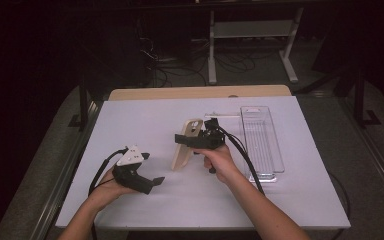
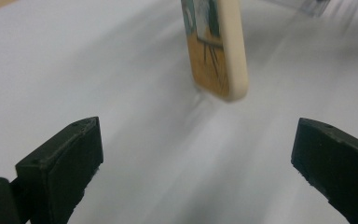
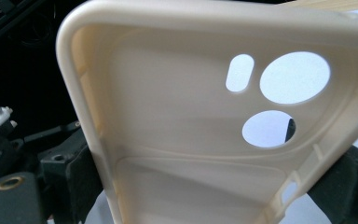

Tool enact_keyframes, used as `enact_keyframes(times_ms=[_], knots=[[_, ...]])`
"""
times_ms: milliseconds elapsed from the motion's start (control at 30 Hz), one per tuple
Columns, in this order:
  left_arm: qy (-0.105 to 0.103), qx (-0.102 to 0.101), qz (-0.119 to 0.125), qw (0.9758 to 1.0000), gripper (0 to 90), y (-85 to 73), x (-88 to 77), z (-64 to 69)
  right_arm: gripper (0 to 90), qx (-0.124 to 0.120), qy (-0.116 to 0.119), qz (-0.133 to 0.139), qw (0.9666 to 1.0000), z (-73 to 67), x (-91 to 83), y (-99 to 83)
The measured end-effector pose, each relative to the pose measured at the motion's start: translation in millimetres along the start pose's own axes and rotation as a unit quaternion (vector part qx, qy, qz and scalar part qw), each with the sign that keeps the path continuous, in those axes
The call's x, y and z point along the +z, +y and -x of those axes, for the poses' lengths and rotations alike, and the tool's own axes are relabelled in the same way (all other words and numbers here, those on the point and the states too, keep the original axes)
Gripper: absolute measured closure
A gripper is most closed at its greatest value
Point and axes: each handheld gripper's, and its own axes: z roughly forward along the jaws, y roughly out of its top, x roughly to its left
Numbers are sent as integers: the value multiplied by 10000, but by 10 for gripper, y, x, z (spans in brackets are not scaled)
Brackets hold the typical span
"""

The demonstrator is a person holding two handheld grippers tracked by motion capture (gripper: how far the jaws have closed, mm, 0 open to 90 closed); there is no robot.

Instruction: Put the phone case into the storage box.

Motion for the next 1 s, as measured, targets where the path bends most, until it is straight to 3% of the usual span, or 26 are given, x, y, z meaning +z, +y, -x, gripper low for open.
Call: enact_keyframes(times_ms=[100,167,500,567,633,667,867,1000], knots=[[-11,80,-45,10000,18,-68,-7,16,92,-52,-30,-28,10000,3,-1,-2],[1,-116,31,9999,18,-110,-1,39,92,-64,-34,-22,10000,-2,-2,-2],[53,-305,70,9995,18,-267,-58,25,92,-130,-63,-20,9999,2,-15,9],[42,-455,68,9989,18,-313,-58,41,92,-104,-70,-25,9999,-2,-21,12],[41,-424,41,9991,18,-322,-56,41,92,-79,-44,-29,10000,-6,-24,14],[15,-504,97,9987,18,-326,-40,56,92,-82,-28,-16,10000,-6,-26,16],[-10,-449,76,9990,18,-311,-23,64,93,-139,-69,32,9999,14,-53,37],[-84,-389,-66,9992,19,-312,-10,59,93,-162,-76,53,9998,20,-75,56]])
